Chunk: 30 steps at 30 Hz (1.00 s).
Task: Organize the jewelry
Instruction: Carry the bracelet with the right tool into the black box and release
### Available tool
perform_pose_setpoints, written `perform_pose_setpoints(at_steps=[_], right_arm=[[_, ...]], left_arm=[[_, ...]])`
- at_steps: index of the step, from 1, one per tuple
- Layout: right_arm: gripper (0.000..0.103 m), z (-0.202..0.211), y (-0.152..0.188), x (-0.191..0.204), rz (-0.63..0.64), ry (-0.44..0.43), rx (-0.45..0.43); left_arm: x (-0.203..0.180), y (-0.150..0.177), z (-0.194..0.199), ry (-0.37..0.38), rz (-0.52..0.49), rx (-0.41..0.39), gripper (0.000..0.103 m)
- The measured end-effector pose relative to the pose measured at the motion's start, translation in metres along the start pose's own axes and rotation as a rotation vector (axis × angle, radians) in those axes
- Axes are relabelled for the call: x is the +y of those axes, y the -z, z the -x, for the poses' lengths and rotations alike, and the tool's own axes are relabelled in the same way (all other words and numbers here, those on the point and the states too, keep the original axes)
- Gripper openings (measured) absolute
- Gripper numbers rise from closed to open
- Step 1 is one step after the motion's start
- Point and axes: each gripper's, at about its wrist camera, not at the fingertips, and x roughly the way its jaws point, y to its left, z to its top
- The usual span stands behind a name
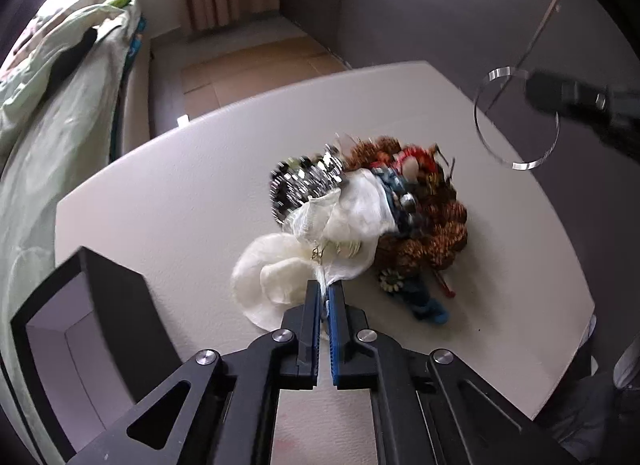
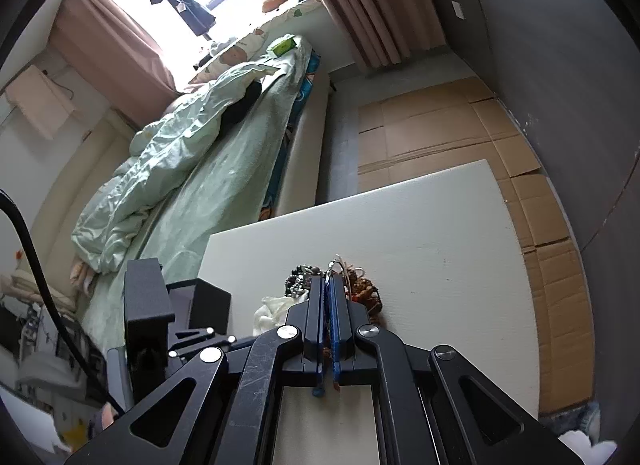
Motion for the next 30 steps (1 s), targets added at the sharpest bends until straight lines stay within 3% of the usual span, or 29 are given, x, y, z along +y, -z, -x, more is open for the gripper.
perform_pose_setpoints(at_steps=[19, 30], right_arm=[[0.004, 0.015, 0.000, 0.034, 0.038, -0.061, -0.061], [0.004, 0.007, 0.007, 0.086, 0.105, -0.164, -0.087]], left_arm=[[0.017, 0.006, 0.112, 0.029, 0.099, -0.269, 0.001], [0.050, 0.025, 0.149, -0.001, 0.160, -0.335, 0.001]])
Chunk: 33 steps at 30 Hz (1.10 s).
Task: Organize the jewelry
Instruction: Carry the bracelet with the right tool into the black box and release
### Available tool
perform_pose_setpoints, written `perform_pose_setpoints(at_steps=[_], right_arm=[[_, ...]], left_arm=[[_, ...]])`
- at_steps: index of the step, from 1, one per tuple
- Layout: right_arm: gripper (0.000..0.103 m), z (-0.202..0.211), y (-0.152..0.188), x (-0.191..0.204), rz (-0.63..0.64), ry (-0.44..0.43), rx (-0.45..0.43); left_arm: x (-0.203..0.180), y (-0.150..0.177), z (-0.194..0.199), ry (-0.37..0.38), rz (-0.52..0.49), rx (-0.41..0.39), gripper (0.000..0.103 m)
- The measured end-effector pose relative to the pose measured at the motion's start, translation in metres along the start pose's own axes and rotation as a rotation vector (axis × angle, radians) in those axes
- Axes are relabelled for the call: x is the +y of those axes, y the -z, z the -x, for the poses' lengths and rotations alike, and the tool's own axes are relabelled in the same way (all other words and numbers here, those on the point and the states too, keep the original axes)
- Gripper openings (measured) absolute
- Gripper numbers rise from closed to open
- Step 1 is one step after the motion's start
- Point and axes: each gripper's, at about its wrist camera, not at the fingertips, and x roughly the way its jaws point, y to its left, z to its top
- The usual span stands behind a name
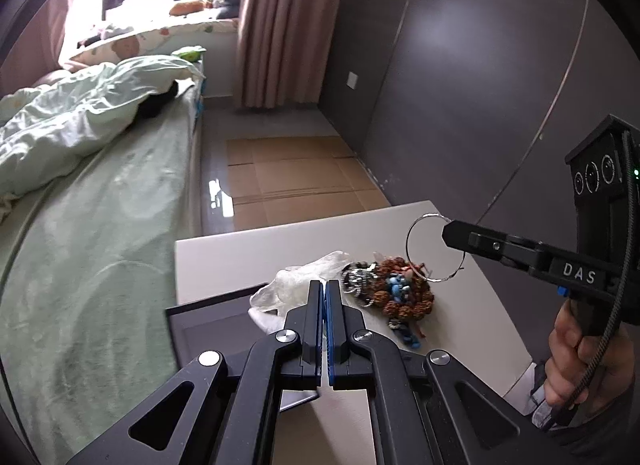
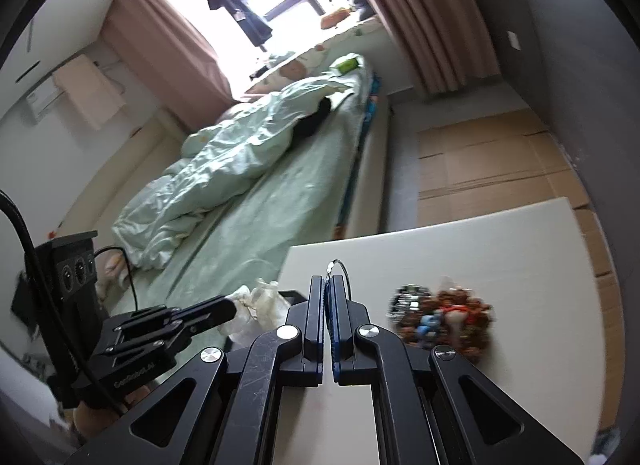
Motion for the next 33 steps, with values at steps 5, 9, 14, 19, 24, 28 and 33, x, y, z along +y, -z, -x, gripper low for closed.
perform_pose_setpoints(at_steps=[5, 9, 14, 19, 24, 28, 33], right_arm=[[0.004, -0.014, 0.005, 0.021, 0.026, -0.041, 0.015], [0.004, -0.026, 0.010, 0.033, 0.038, -0.053, 0.036], [0.004, -0.041, 0.017, 0.046, 0.052, -0.070, 0.066], [0.004, -0.062, 0.021, 0.061, 0.067, -0.077, 0.098], [0.004, -0.083, 0.028, 0.066, 0.060, -0.064, 0.140], [0.004, -0.095, 0.033, 0.071, 0.068, -0.059, 0.160], [0.032, -0.104, 0.033, 0.072, 0.044, -0.085, 0.226]], left_arm=[[0.020, 0.006, 0.004, -0.021, 0.039, 0.004, 0.001], [0.038, 0.008, 0.005, -0.036, 0.073, 0.015, 0.001], [0.056, 0.009, -0.001, -0.063, 0.130, 0.057, 0.003], [0.068, 0.012, -0.004, -0.076, 0.171, 0.070, 0.068], [0.077, 0.011, 0.007, -0.101, 0.192, 0.028, 0.073], [0.091, 0.011, 0.006, -0.121, 0.232, 0.033, 0.073], [0.101, 0.012, 0.008, -0.120, 0.266, 0.028, 0.073]])
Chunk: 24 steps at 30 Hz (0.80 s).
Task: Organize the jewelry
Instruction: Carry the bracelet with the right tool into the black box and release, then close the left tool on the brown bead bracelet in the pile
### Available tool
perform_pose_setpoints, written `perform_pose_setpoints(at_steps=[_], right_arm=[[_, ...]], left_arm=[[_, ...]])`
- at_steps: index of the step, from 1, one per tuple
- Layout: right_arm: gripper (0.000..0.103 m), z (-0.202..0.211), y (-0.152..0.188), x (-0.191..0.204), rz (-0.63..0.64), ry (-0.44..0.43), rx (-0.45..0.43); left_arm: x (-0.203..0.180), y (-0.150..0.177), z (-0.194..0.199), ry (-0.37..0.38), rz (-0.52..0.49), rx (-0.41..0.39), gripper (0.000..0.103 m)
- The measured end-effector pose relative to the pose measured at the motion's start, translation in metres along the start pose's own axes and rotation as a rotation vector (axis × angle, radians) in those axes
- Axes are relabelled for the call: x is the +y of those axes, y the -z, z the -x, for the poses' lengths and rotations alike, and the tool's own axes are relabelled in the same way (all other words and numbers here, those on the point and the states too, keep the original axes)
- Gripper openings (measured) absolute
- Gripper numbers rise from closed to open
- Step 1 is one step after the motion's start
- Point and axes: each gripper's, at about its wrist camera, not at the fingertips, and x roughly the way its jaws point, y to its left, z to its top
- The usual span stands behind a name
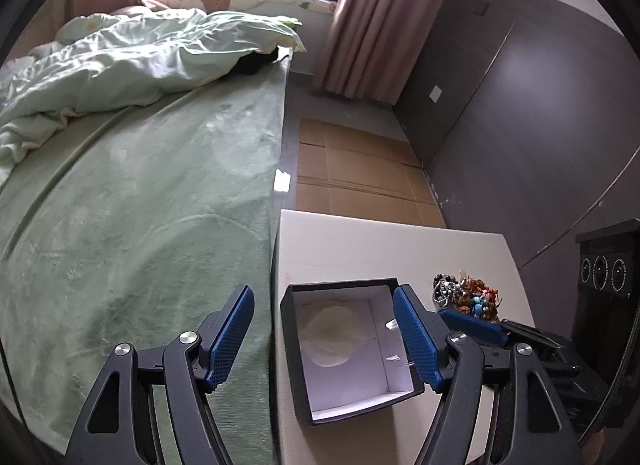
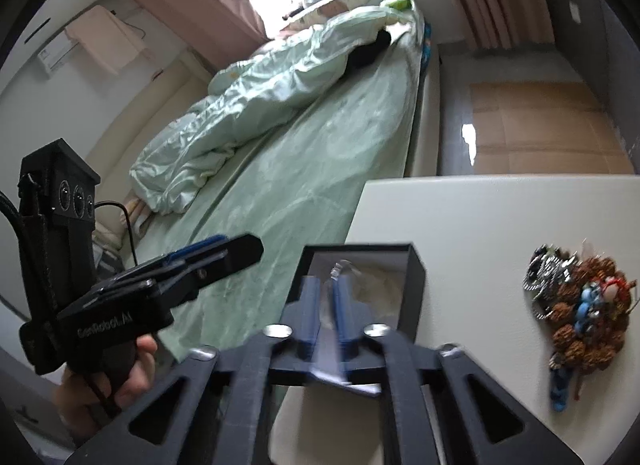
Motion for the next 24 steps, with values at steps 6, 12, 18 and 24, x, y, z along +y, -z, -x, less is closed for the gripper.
perform_pose_setpoints(at_steps=[6, 12, 18, 24], right_arm=[[0.065, 0.017, 0.001, -0.008, -0.009, 0.021, -0.021], [0.065, 0.044, 0.001, -0.024, -0.017, 0.083, -0.047], [0.065, 0.075, 0.002, -0.052, -0.056, 0.143, -0.075], [0.065, 0.093, 0.005, -0.083, -0.122, 0.199, -0.078]], left_arm=[[-0.009, 0.002, 0.001, 0.007, -0.027, -0.002, 0.073], [-0.028, 0.004, -0.004, 0.027, -0.068, 0.007, 0.073], [-0.052, 0.008, -0.011, 0.046, -0.118, 0.021, 0.073], [-0.078, 0.012, -0.023, 0.074, -0.156, 0.043, 0.073]])
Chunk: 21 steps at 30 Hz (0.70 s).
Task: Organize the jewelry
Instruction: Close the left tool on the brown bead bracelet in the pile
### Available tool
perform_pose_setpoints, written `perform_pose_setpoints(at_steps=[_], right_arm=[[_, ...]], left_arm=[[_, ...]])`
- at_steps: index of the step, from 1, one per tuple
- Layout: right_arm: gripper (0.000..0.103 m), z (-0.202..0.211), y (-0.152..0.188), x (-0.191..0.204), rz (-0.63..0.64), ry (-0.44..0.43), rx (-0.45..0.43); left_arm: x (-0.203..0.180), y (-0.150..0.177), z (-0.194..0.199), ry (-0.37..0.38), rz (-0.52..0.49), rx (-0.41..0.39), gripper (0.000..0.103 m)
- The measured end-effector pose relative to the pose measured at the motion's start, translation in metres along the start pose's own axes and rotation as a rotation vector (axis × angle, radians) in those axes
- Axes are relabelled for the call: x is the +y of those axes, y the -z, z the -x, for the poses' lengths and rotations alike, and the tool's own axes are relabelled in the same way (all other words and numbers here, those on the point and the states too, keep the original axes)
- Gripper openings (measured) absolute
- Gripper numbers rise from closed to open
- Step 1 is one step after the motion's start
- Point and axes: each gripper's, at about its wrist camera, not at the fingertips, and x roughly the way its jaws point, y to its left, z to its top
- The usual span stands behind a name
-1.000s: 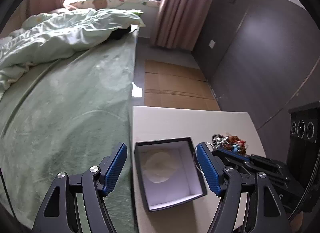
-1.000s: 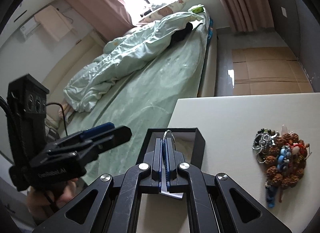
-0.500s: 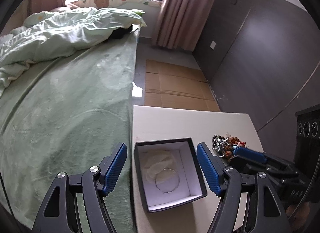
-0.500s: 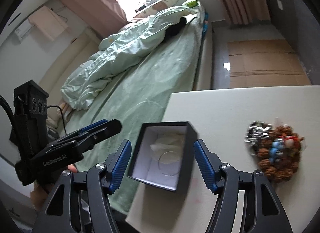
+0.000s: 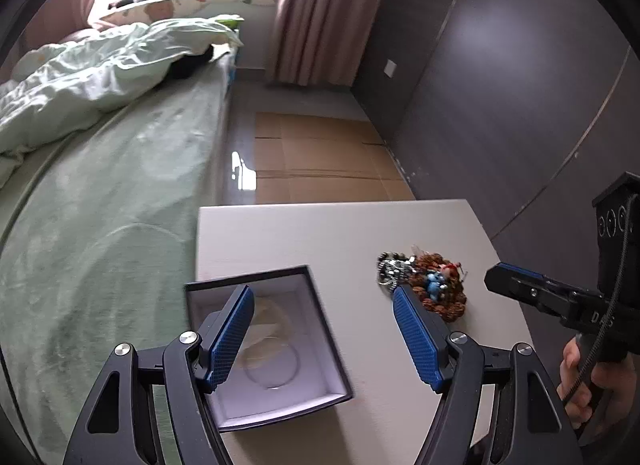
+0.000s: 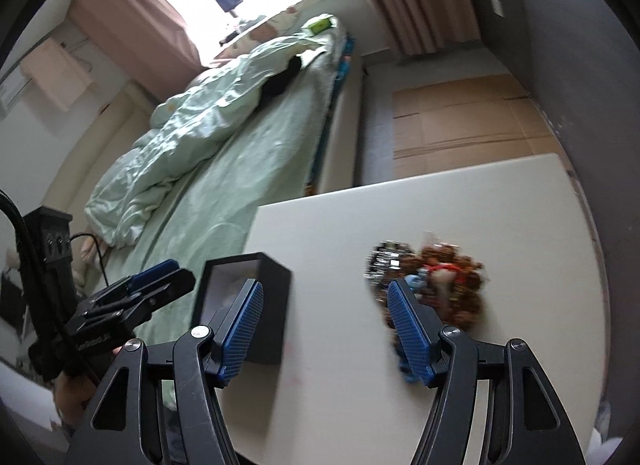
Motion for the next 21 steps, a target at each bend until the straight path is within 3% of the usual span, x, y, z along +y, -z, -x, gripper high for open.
perform_pose_setpoints(at_steps=[13, 17, 19, 21], right_arm=[[0.062, 0.002, 0.002, -0.053, -0.105, 0.062, 0.011], [0.058, -0.003, 0.002, -0.067, -0.130, 0.071, 0.012], [0.052, -0.009, 0.002, -0.074, -0.147, 0.071, 0.026], [0.052, -0.013, 0.002, -0.079, -0.157, 0.078, 0.032]], left_arm=[[-0.050, 0.003, -0.040, 0.075, -0.058, 0.034, 0.072], [-0.060, 0.005, -0.055, 0.095, -0.070, 0.045, 0.058], [-0.064, 0.006, -0.064, 0.109, -0.074, 0.052, 0.046], [-0.067, 0.007, -0.072, 0.116, -0.079, 0.063, 0.045]])
